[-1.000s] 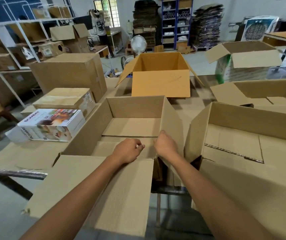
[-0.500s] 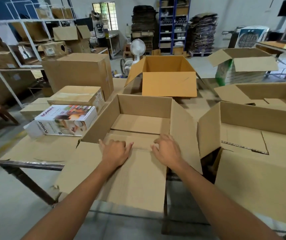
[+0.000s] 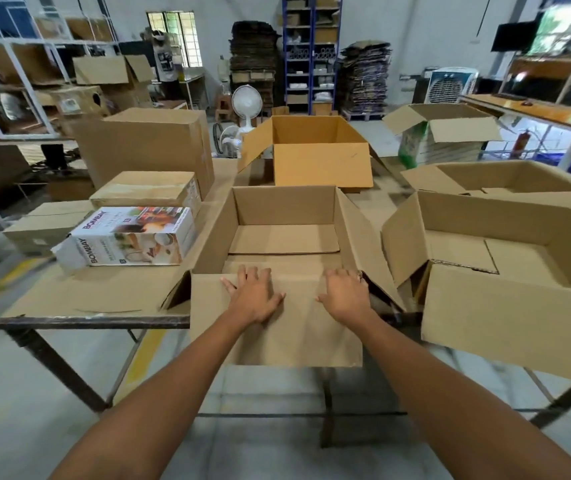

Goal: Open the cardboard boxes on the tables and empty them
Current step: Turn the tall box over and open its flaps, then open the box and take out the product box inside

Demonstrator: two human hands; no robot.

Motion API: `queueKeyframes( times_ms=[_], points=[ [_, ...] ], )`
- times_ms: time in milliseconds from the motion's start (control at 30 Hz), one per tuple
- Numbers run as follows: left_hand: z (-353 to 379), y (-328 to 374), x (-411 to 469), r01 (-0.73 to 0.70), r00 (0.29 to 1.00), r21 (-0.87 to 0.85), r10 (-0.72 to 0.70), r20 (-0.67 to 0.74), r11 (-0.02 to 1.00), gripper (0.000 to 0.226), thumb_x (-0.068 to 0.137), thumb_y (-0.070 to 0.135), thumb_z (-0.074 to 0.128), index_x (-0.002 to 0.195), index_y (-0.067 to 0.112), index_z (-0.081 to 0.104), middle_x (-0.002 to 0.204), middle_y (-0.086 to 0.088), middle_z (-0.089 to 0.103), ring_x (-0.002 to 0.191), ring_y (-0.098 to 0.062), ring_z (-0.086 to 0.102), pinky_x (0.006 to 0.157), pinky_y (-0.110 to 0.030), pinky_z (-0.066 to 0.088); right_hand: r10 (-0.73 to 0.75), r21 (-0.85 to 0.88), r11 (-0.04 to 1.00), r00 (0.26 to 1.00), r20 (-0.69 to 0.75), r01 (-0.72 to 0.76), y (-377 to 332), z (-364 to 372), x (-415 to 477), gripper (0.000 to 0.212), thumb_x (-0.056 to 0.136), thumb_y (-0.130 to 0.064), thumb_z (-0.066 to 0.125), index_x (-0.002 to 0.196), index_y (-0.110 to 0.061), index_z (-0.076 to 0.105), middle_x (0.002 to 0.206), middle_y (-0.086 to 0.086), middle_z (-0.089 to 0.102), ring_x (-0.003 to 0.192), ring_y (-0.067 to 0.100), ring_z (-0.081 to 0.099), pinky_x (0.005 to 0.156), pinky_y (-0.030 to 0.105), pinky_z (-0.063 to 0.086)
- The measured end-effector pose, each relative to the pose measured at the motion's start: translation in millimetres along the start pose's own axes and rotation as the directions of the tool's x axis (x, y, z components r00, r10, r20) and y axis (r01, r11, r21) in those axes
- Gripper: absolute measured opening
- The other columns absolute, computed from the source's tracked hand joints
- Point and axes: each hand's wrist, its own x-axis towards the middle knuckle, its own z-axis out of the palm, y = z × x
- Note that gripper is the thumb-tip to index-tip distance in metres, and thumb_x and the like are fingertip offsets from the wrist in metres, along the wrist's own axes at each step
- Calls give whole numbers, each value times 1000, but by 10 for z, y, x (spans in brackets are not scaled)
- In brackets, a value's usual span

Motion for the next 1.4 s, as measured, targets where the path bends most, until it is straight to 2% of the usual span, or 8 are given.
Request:
queueKeyframes(
  times_ms=[167,300,433,567,767,933,1100,1400],
  points=[
    [-101,-156,-221,-82,996,-11,82,25,997,78,96,53,50,159,20,15,166,-14,10,153,-35,-1,122,-54,11,-33,7,999,999,4,33,-69,1,-227,53,100,-38,49,147,-14,38,151,15,41,146,33,26,115,57,29],
    [-149,-259,-475,-63,998,-41,62,-18,997,85,89,63,42,158,20,17,164,-15,17,153,-32,7,122,-48,17,-83,43,996,997,-3,83,-92,-91,-435,53,97,-40,51,143,-14,44,148,15,44,141,32,34,110,51,37],
    [-231,-185,-995,-73,991,-161,53,-124,984,73,97,41,55,158,19,21,165,-15,14,153,-33,6,122,-49,16,-150,174,972,986,-66,160,-200,-108,-830,64,98,-39,51,154,-14,34,161,17,28,150,30,22,118,42,28],
    [-311,-182,-1555,-93,957,-304,1,-290,948,66,98,34,58,156,19,28,164,-14,18,153,-31,8,122,-42,12,-153,441,870,972,-180,218,-412,-96,-1272,62,98,-39,57,153,-19,38,164,9,26,152,23,20,120,37,22],
    [-350,-293,-2487,-58,869,-499,-202,-451,865,61,97,37,58,151,15,39,158,-12,34,150,-28,23,121,-43,23,-117,660,690,945,-305,298,-914,86,-1871,60,92,-31,70,145,-15,49,152,6,46,143,20,38,116,26,24],
    [-306,-803,-3104,-23,823,-479,-256,-507,877,54,96,36,56,143,11,47,146,-10,48,139,-29,39,113,-49,35,-143,751,564,936,-322,345,-1471,376,-2318,62,89,-46,64,141,-16,53,146,2,51,135,16,46,108,46,45],
    [-263,-1527,-3568,7,756,-458,-304,-580,889,46,96,26,59,137,8,53,137,0,51,133,-13,42,111,-12,25,-238,758,529,924,-298,381,-2108,648,-2501,65,86,-53,57,141,-18,55,147,1,51,137,16,46,103,50,48],
    [-256,-3137,-3991,91,771,-478,-365,-522,874,45,95,28,61,136,11,53,133,10,48,134,-21,46,112,-24,33,-321,759,531,918,-231,376,-3548,1202,-2477,59,89,-52,58,139,-20,55,146,-1,50,135,16,47,101,49,50]
  ],
)
